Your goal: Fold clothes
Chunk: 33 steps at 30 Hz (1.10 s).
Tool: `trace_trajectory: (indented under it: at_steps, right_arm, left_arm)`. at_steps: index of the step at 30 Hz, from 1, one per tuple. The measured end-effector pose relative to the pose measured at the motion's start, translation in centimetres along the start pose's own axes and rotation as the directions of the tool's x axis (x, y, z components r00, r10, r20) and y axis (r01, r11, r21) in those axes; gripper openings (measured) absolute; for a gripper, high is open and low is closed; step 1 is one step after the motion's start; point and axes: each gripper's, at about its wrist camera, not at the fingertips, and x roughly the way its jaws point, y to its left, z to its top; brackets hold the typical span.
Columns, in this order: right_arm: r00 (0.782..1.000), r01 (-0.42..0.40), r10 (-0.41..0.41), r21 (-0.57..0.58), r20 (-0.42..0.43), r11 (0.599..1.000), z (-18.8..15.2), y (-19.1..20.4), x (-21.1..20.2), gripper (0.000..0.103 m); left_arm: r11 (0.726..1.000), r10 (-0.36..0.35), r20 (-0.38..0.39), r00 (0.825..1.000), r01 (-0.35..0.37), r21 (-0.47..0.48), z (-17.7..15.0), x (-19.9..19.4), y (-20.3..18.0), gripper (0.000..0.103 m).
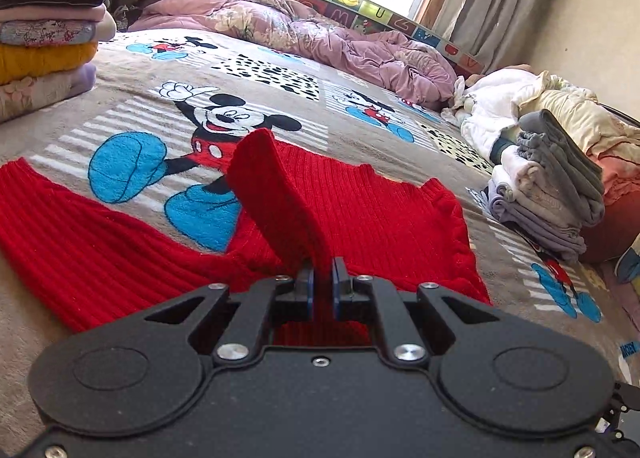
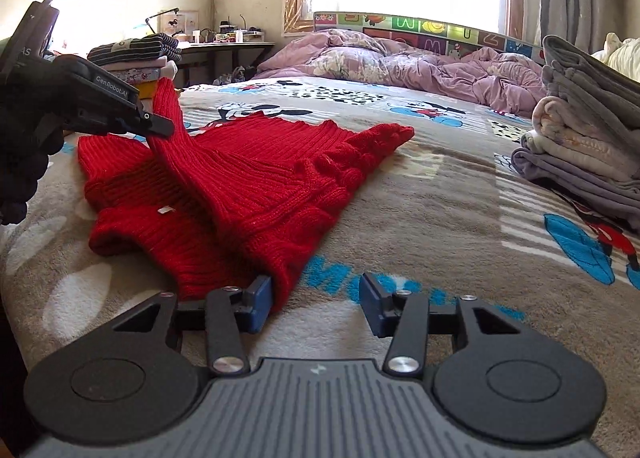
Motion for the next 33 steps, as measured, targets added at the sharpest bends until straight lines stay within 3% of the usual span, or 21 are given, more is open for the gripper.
trace_trajectory:
  at_steps: [4, 12, 15, 17, 19, 20, 22, 24, 27, 28, 30, 33]
  right_arm:
    - [0.995, -0.098, 0.097, 0.008, 0.025, 0.995, -0.3, -1.3, -2.0, 0.049]
    - [0.97, -0.163, 0.161, -0.002, 0.18, 0.987, 1.3, 0.5, -2.5, 0.05]
    - [0.969, -0.156, 0.152, 0.007, 0.195, 0.988, 2.1, 1.4, -1.1, 0.055]
    - [0.972, -0.193, 0.189, 0.014, 0.141, 0.981, 2.5, 1.9, 0.4, 0.055]
    - [0.974, -0.228, 0.228, 0.003, 0.007, 0.974, 2.7, 2.7, 2.6, 0.059]
    - [0.976, -0.217, 0.217, -0.029, -0.007, 0.976, 2.7, 3.2, 2.8, 0.06]
    - [0.967, -0.253, 0.253, 0.004, 0.014, 0.967, 3.2, 2.7, 2.4, 0.062]
    - [0.954, -0.298, 0.295, 0.075, 0.051, 0.952, 3.4, 1.6, 2.0, 0.061]
    - [0.955, -0.282, 0.265, 0.134, 0.132, 0.95, 3.6, 0.2, 1.8, 0.062]
    - [0.955, -0.277, 0.256, 0.141, 0.15, 0.95, 3.6, -0.1, 1.8, 0.062]
    - [0.96, -0.247, 0.221, 0.144, 0.171, 0.958, 3.9, -0.1, 2.2, 0.062]
    - [0.96, -0.252, 0.236, 0.099, 0.15, 0.963, 4.0, 0.6, 2.8, 0.063]
  left_arm:
    - [1.0, -0.01, 0.008, 1.0, 0.01, 0.029, -0.4, 0.1, 0.3, 0.007]
    - [0.996, -0.006, 0.008, 1.0, 0.005, 0.085, -1.7, 0.3, 0.7, 0.007]
    - [0.996, 0.01, -0.003, 1.0, -0.01, 0.092, -1.9, 0.7, 0.9, 0.007]
    - [0.995, 0.041, -0.021, 0.999, -0.039, 0.093, -1.7, 0.7, 0.9, 0.011]
    - [0.992, 0.07, -0.032, 0.997, -0.066, 0.107, -1.3, 0.3, 0.7, 0.021]
    - [0.985, 0.101, -0.006, 0.995, -0.1, 0.138, -0.9, -0.4, 0.2, 0.031]
    - [0.971, 0.122, 0.049, 0.991, -0.129, 0.202, 0.5, -2.0, -1.2, 0.042]
    - [0.951, 0.137, 0.105, 0.985, -0.16, 0.263, 1.9, -3.5, -2.6, 0.043]
    - [0.967, 0.019, 0.065, 0.998, -0.035, 0.253, 3.9, -2.6, -4.9, 0.044]
    - [0.969, -0.046, 0.03, 0.998, 0.037, 0.245, 4.7, -1.5, -5.9, 0.045]
    - [0.961, -0.153, -0.061, 0.986, 0.163, 0.222, 6.1, 2.0, -8.4, 0.046]
    - [0.941, -0.192, -0.178, 0.965, 0.232, 0.246, 7.5, 8.3, -12.9, 0.046]
